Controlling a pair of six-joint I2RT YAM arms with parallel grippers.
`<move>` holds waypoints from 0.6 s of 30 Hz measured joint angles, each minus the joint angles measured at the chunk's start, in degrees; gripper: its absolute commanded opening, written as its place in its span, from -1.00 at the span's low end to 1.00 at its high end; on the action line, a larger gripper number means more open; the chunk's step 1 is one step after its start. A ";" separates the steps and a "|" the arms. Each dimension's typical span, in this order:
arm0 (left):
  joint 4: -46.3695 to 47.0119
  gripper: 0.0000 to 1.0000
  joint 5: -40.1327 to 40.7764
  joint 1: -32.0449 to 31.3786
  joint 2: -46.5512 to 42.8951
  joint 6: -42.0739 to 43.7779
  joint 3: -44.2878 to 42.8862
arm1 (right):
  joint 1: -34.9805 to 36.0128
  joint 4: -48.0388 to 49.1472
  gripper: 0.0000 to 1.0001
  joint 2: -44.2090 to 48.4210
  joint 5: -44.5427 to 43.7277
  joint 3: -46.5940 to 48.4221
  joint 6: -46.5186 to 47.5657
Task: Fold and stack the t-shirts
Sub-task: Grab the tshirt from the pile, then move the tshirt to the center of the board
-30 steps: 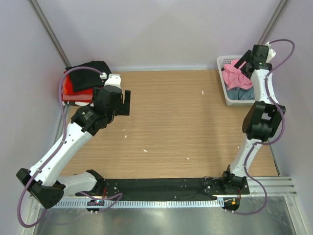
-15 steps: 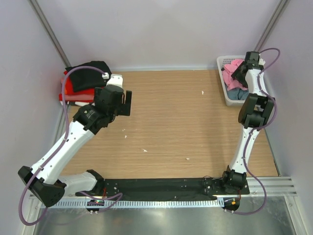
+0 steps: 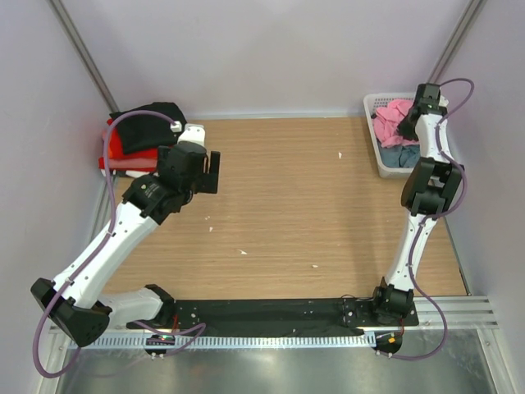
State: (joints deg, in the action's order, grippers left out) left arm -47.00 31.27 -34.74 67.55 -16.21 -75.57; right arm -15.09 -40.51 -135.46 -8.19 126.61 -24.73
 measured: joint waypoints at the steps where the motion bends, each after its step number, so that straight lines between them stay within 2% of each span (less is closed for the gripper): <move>1: 0.00 0.99 0.00 0.00 0.00 0.00 0.00 | 0.17 -0.44 -0.97 0.28 0.09 0.28 0.02; 6: 0.00 1.00 0.02 0.31 0.04 0.13 0.00 | 3.78 -5.51 -0.98 3.85 1.51 8.68 0.83; 10: 0.00 0.99 0.22 0.46 0.22 0.13 0.00 | 12.66 -6.05 -0.98 12.13 4.28 14.97 2.16; 13: 0.00 0.99 0.68 0.52 0.22 0.15 0.02 | 21.88 -3.87 -0.97 23.10 7.82 14.47 2.73; 16: -0.02 0.99 1.70 0.72 0.26 0.13 0.02 | 26.29 -0.70 -0.97 35.80 10.71 8.66 3.26; 17: -0.02 0.99 2.10 0.76 0.26 0.13 0.02 | 25.88 0.92 -0.76 41.05 10.40 4.85 3.45; 18: -0.04 0.99 2.45 0.83 0.26 0.13 0.02 | 24.81 1.81 -0.22 45.09 9.64 1.29 3.54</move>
State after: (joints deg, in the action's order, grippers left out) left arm -47.05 33.71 -33.91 67.81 -16.08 -75.55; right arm 9.72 -38.70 -90.37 1.45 127.90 -21.19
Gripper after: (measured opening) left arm 0.996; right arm 0.138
